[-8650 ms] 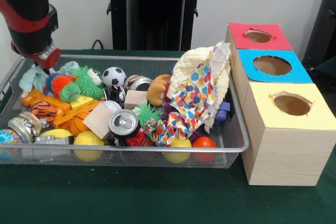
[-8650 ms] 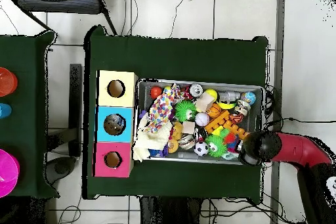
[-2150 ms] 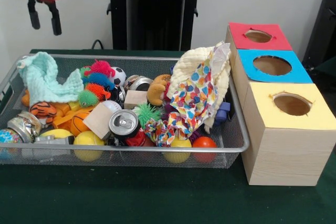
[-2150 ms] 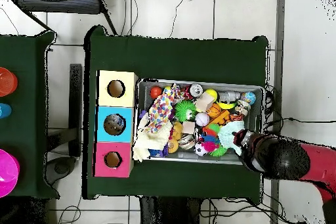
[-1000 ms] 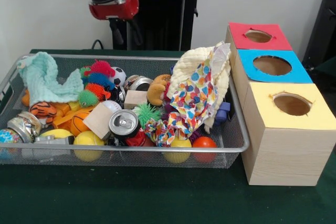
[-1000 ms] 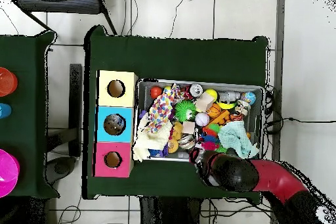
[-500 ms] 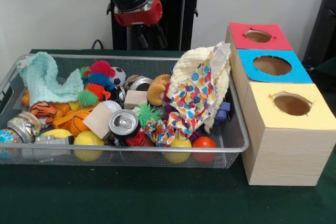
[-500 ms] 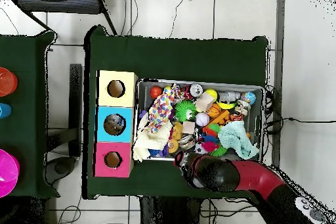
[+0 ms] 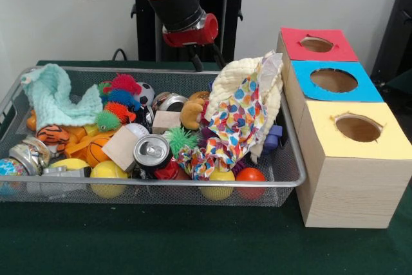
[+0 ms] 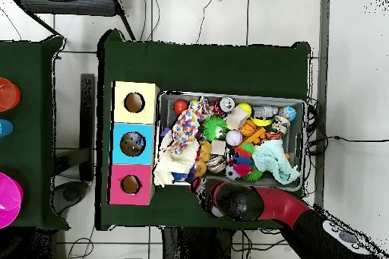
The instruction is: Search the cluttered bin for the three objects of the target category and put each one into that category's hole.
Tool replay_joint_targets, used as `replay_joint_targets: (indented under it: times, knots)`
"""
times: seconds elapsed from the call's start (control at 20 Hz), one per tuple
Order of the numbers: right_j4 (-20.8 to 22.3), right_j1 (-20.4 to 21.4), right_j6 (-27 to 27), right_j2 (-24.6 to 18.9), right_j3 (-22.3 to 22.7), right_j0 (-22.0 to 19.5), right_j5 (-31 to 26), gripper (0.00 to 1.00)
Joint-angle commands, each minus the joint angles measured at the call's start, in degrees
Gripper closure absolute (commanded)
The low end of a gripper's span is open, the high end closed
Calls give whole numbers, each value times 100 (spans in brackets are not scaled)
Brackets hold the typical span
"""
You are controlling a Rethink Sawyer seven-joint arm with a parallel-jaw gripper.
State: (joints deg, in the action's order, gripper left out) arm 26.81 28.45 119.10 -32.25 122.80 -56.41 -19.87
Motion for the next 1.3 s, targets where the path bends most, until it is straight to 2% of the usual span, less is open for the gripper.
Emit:
replay_joint_targets:
  times: [0.05,0.5,0.7,0.95,1.05,1.3]
  knots:
    - [144,-400,93,212,-902,180,236,0]
    - [252,-447,-164,167,-1391,145,166,0]
    - [183,-3,-235,185,-1412,224,-297,0]
    - [17,926,-249,280,-1266,386,-1087,0]
    - [-40,1070,-311,230,-1273,374,-1246,0]
    - [30,962,-408,166,-1457,397,-1383,0]
